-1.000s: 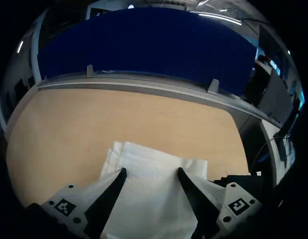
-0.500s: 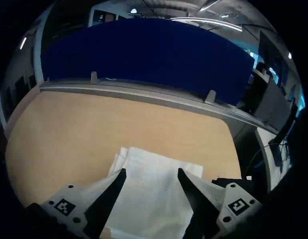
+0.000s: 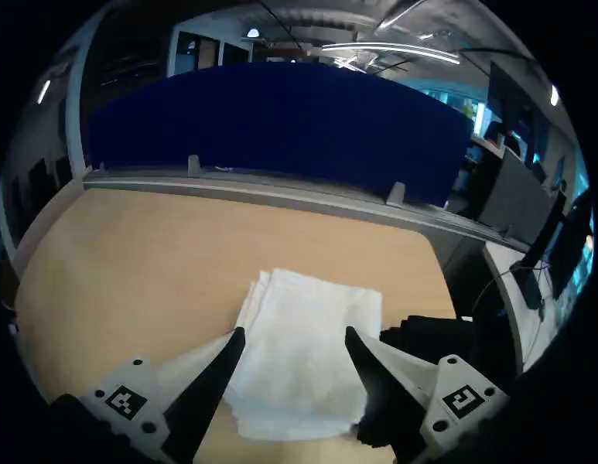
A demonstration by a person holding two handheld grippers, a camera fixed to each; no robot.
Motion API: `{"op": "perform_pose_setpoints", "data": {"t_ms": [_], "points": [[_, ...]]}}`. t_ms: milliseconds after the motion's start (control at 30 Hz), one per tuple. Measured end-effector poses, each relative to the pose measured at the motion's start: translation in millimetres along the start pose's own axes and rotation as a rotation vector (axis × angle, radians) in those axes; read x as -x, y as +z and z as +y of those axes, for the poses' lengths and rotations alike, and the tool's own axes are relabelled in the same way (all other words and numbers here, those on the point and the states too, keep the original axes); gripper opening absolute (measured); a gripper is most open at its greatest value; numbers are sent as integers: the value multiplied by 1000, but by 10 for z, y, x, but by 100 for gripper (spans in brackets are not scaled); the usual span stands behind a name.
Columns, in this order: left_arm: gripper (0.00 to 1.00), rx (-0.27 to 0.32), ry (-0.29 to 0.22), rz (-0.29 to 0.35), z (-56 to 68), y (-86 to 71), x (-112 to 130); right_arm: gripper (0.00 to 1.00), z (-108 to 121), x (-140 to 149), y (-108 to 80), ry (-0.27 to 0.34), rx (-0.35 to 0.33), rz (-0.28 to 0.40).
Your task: Fold towel
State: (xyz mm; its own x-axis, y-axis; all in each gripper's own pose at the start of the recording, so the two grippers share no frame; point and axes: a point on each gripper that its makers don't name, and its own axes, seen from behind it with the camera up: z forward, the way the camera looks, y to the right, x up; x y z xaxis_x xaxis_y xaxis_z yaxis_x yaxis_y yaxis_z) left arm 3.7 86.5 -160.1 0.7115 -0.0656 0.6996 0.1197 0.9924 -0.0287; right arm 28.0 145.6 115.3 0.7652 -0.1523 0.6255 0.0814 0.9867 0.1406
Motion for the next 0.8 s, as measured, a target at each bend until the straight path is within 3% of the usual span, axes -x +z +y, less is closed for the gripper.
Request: {"op": "perform_pose_setpoints", "data": {"t_ms": [433, 600, 700, 800], "points": [[95, 58, 22, 39, 0, 57, -194, 100, -267, 427, -918, 37, 43, 15], [95, 83, 38, 48, 19, 55, -237, 100, -412, 548, -1183, 55, 46, 30], [96, 96, 47, 52, 28, 51, -254, 100, -471, 535, -1293, 76, 57, 61], [96, 109, 52, 60, 33, 42, -286, 100, -554, 423, -1427, 108, 59, 141]]}}
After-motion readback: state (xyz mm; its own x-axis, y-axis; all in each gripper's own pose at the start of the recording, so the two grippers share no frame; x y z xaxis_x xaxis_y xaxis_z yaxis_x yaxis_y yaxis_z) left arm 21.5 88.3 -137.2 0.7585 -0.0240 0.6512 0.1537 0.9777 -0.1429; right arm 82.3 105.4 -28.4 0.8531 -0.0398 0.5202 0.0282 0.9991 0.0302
